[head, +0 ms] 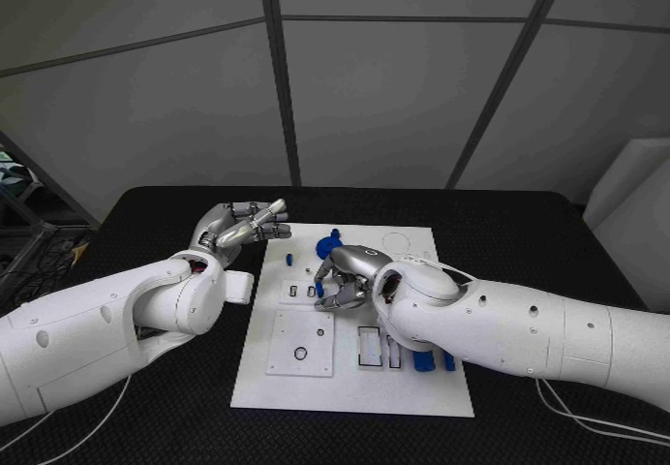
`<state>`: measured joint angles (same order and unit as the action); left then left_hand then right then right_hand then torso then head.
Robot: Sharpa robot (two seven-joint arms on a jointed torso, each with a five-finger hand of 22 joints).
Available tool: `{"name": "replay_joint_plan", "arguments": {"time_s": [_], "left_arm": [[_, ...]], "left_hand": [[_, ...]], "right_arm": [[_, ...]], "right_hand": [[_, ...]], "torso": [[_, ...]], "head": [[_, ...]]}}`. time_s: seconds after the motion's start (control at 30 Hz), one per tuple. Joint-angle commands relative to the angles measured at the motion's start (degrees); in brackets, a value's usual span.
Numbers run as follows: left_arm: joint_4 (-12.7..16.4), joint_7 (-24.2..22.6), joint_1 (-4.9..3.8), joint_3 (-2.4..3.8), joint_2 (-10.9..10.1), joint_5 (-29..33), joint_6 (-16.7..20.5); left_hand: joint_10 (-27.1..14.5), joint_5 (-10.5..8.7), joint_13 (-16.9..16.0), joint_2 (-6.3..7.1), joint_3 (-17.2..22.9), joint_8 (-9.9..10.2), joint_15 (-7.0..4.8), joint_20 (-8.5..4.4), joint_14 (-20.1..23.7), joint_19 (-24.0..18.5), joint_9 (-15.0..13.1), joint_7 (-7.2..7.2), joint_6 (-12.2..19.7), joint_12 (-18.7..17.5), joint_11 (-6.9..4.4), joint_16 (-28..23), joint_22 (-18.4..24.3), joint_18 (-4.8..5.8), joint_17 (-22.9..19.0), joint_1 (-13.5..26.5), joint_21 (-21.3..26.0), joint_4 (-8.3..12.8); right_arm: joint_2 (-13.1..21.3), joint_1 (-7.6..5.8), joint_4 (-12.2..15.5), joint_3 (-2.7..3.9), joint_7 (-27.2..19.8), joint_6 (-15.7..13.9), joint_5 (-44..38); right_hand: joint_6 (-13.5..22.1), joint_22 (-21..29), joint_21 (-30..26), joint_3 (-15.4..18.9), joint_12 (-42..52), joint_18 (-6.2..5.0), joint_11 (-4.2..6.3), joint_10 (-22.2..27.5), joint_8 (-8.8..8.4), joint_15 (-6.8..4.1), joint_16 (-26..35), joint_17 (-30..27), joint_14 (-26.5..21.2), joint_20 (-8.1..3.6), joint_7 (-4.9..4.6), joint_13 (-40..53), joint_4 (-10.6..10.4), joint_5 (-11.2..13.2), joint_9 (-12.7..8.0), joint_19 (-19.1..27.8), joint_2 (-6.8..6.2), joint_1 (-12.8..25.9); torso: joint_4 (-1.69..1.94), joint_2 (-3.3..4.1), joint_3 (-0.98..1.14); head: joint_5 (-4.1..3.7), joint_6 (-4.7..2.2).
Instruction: Assemble the parts on the task board
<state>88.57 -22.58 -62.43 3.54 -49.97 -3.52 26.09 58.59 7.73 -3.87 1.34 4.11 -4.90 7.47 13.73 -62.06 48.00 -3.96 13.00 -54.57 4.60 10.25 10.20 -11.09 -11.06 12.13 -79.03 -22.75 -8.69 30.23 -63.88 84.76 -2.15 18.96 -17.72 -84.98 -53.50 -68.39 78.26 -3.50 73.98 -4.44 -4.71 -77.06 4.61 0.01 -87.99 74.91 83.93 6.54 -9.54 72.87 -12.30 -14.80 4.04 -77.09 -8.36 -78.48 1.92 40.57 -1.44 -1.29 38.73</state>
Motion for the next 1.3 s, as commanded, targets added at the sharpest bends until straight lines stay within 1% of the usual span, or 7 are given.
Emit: {"name": "replay_joint_plan", "arguments": {"time_s": [0.03,0.57,0.87,1.0,1.07,1.17,1.3], "left_arm": [[0.0,0.3,-0.1,0.05,0.1,-0.2,-0.7],[-1.6,9.1,-0.08,0.04,-0.3,-8.9,-3.5],[-2.4,22.4,-0.35,0.06,-0.9,-23.8,-12.5],[-2.3,29.3,-0.81,0.07,-0.8,-30.1,-16.5],[-2.2,32.6,-1.19,0.07,-0.6,-33.0,-18.3],[-1.9,37.6,-1.93,0.06,-0.2,-38.0,-21.4],[-2.1,43.3,-3.19,-0.05,1.2,-42.8,-24.6]], "left_hand": [[-0.1,-0.17,0.0,-0.32,-0.1,0.3,-0.11,0.04,0.4,-0.2,0.0,0.13,-0.3,-0.1,-0.1,-0.4,0.1,0.65,0.1,0.2,0.2,0.3],[9.6,-0.17,-1.4,-0.84,-0.6,-0.9,-4.67,-4.89,-11.8,15.5,-0.4,-2.87,-5.4,2.4,-3.88,4.4,-4.6,0.42,4.6,1.3,-9.9,-0.1],[19.4,-0.13,-6.9,-2.67,1.0,-1.8,-7.28,-7.83,-15.5,25.6,-1.0,-4.97,-7.0,9.4,-6.78,7.5,-23.3,2.57,10.4,1.7,-29.0,-2.0],[20.6,-0.13,-15.1,-0.06,-0.3,-4.9,-8.63,-9.19,-18.7,32.6,-2.9,-6.28,-8.6,19.4,-8.75,10.3,-47.1,5.69,14.3,2.5,-47.4,-2.0],[21.1,0.19,-30.5,0.91,-1.1,-7.0,-9.6,-9.83,-19.5,35.1,-4.5,-7.56,-9.0,35.3,-9.51,11.5,-56.0,7.1,16.5,3.2,-53.8,-2.0],[18.8,-0.07,-50.2,1.37,-2.2,-10.4,-9.64,-10.02,-18.8,36.2,-7.8,-7.95,-7.6,54.5,-9.36,11.6,-61.9,7.91,20.1,4.6,-57.9,-2.6],[17.9,-0.11,-56.2,0.57,-3.6,-13.4,-9.69,-9.95,-18.6,36.9,-10.4,-7.79,-6.0,60.2,-9.24,11.2,-64.6,8.3,22.5,6.8,-59.5,-4.5]], "right_arm": [[0.3,0.03,0.5,-0.03,-0.9,-4.3,-0.1],[6.4,0.09,4.8,0.14,-27.6,-11.0,26.0],[11.9,-1.34,7.0,1.16,-32.1,-8.9,43.9],[14.1,-2.77,6.6,1.69,-33.1,-8.3,49.2],[15.0,-3.48,6.0,1.96,-33.5,-7.9,50.8],[16.3,-4.6,4.8,2.24,-34.0,-7.2,52.2],[17.3,-5.61,3.0,2.42,-34.4,-6.9,53.3]], "right_hand": [[0.5,0.1,-0.4,0.1,-0.2,-0.15,0.12,0.4,0.26,0.3,0.4,9.6,4.8,-0.06,0.02,-0.1,-0.5,-0.3,0.0,0.3,-0.56,0.0],[-1.9,9.8,-6.9,0.4,-3.3,-2.11,1.01,2.0,2.6,-0.56,5.1,1.5,2.5,-0.69,1.05,-3.6,0.0,-3.4,0.4,6.2,1.07,-3.3],[-4.8,36.3,-29.8,-1.7,-35.3,-6.09,1.98,15.1,1.98,-1.06,39.4,-37.5,-9.9,-1.21,1.77,-32.1,0.8,-3.4,-0.1,21.0,3.05,-5.9],[-5.3,41.6,-38.3,-4.9,-51.9,-5.91,1.38,9.8,0.88,-0.15,54.9,-45.6,-12.7,0.12,1.52,-46.3,-0.8,-2.7,-0.1,23.3,2.02,-7.1],[-6.1,44.3,-42.1,-6.7,-59.7,-6.11,0.81,6.1,0.33,0.55,62.1,-49.7,-10.9,0.7,1.09,-53.3,-1.4,-2.6,-0.1,22.2,1.31,-7.3],[-7.1,47.0,-45.8,-8.2,-66.1,-6.03,0.24,3.6,-0.22,0.93,68.9,-53.5,-8.9,1.0,0.76,-59.2,-1.2,-2.5,-0.1,20.7,0.6,-7.2],[-7.9,49.0,-48.6,-9.0,-69.3,-6.04,-0.11,2.1,-0.64,1.26,73.4,-55.9,-7.5,1.43,0.41,-62.7,-0.6,-2.5,-0.1,19.9,0.42,-6.6]], "torso": [[-0.03,-0.03,0.0],[-0.23,-0.85,-0.04],[-0.59,-2.11,-0.05],[-0.77,-2.61,0.13],[-0.84,-2.93,0.19],[-0.92,-3.24,0.3],[-0.98,-3.69,0.54]], "head": [[0.07,-0.07],[0.17,-0.64],[0.93,-0.37],[1.38,-0.1],[1.62,0.13],[2.01,0.26],[2.38,0.62]]}}
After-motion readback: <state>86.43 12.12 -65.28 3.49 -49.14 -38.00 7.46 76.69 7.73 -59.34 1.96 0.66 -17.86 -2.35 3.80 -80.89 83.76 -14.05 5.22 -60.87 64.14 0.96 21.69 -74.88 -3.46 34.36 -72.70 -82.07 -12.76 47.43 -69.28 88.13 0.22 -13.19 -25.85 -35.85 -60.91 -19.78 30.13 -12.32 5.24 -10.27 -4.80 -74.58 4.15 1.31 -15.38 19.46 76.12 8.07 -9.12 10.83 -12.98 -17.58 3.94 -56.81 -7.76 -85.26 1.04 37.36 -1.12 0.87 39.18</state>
